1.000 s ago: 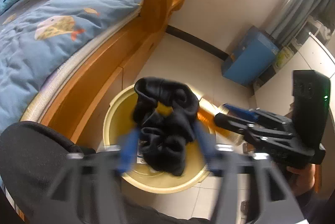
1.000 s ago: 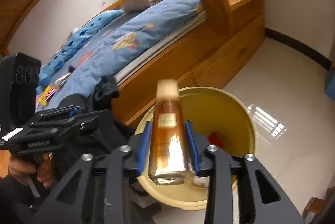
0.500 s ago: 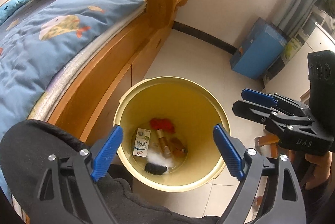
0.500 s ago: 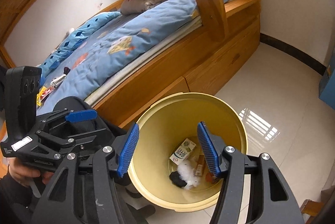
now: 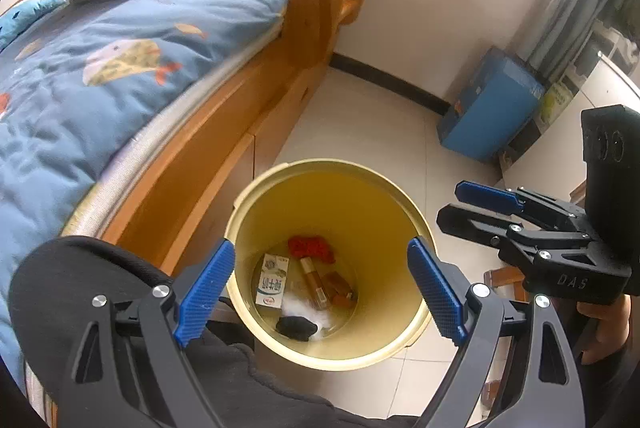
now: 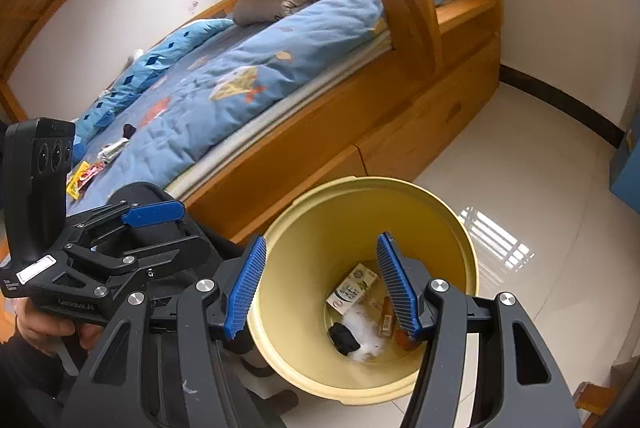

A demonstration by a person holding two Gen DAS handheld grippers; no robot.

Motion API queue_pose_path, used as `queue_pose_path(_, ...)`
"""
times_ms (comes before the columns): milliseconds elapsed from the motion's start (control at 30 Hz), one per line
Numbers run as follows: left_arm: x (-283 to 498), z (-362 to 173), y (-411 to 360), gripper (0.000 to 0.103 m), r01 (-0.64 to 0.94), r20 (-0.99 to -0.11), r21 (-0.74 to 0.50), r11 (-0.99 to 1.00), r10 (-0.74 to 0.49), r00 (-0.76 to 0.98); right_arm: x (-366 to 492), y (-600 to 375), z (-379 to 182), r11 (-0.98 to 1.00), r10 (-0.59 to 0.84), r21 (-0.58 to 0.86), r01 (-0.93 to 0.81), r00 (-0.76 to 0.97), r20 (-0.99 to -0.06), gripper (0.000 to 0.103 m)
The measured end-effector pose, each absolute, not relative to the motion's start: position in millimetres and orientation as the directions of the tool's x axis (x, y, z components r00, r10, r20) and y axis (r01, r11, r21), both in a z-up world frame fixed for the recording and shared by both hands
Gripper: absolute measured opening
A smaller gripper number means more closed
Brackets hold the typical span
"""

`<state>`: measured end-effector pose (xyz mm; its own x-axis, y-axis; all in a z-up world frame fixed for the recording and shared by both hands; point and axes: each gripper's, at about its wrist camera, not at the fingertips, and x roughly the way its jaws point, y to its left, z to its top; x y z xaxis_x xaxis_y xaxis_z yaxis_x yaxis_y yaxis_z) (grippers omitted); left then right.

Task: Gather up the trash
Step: 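Carry cloth and bottle over the yellow bucket and open both tools, then move both open tools back over the bed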

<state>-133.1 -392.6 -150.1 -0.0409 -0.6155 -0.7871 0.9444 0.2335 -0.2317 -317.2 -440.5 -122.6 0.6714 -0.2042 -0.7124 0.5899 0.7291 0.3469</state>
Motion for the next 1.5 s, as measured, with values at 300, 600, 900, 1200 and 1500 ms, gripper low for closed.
queue_pose_path(300, -101, -130, -361, 0.088, 0.920, -0.748, -0.206, 0.333, -0.660, 0.071, -281, -424, -97, 0.797, -0.202, 0.309, 0.519, 0.711, -0.674, 0.068)
queue_pose_path(600, -59, -100, -309, 0.091, 0.879, -0.695, -0.150, 0.452, -0.680, 0.231, -220, -398, -63, 0.865, -0.182, 0.268, 0.423, 0.764, -0.619, 0.092)
queue_pose_path(900, -6, -83, -233, 0.093, 0.764, -0.669, -0.132, 0.632, -0.625, 0.402, -153, -356, -38, 0.933, -0.091, 0.253, 0.255, 0.850, -0.519, 0.095)
queue_pose_path(1200, 41, -72, -157, 0.095, 0.602, -0.642, -0.119, 0.790, -0.524, 0.560, -86, -303, -27, 0.975, 0.012, 0.200, 0.099, 0.871, -0.492, 0.095)
queue_pose_path(1500, 74, -66, -93, 0.097, 0.437, -0.624, -0.075, 0.897, -0.384, 0.680, -26, -259, -29, 0.994, 0.016, 0.105, 0.044, 0.861, -0.508, 0.095)
